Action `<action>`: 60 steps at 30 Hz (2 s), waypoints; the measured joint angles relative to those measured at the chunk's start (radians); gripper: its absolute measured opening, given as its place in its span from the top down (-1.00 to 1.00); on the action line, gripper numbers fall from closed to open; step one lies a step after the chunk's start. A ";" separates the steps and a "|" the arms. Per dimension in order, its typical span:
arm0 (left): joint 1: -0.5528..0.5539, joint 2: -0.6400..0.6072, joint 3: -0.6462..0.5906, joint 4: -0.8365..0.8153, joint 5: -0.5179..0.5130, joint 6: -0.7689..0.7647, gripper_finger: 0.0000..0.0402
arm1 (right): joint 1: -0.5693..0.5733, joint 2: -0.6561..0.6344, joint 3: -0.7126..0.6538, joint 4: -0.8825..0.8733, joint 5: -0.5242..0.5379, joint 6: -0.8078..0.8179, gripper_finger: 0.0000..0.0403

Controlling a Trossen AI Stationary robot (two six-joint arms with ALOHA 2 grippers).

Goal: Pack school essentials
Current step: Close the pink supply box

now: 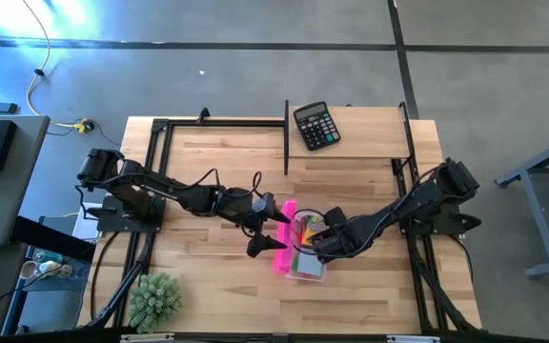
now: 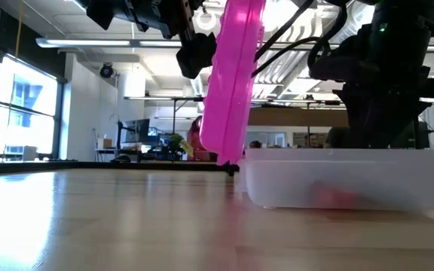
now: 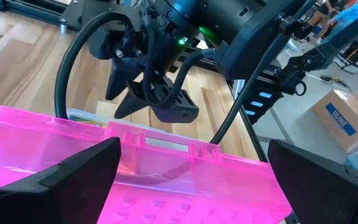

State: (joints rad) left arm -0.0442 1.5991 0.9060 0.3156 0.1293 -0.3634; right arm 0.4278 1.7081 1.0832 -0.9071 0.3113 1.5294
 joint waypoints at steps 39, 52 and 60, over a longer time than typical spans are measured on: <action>-0.016 0.011 0.000 0.059 -0.011 -0.003 -0.99 | 0.115 -0.154 0.017 -0.285 0.084 0.194 0.24; -0.015 0.075 0.045 0.071 -0.022 0.012 -0.99 | 0.114 -0.210 0.017 -0.261 0.211 0.170 0.24; -0.016 0.101 0.089 0.041 -0.045 0.050 -0.99 | 0.119 -0.212 0.017 -0.142 0.220 0.060 0.24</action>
State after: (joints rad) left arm -0.0601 1.6997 0.9953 0.3564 0.0840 -0.3133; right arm 0.5468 1.4959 1.1004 -1.0490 0.5309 1.5889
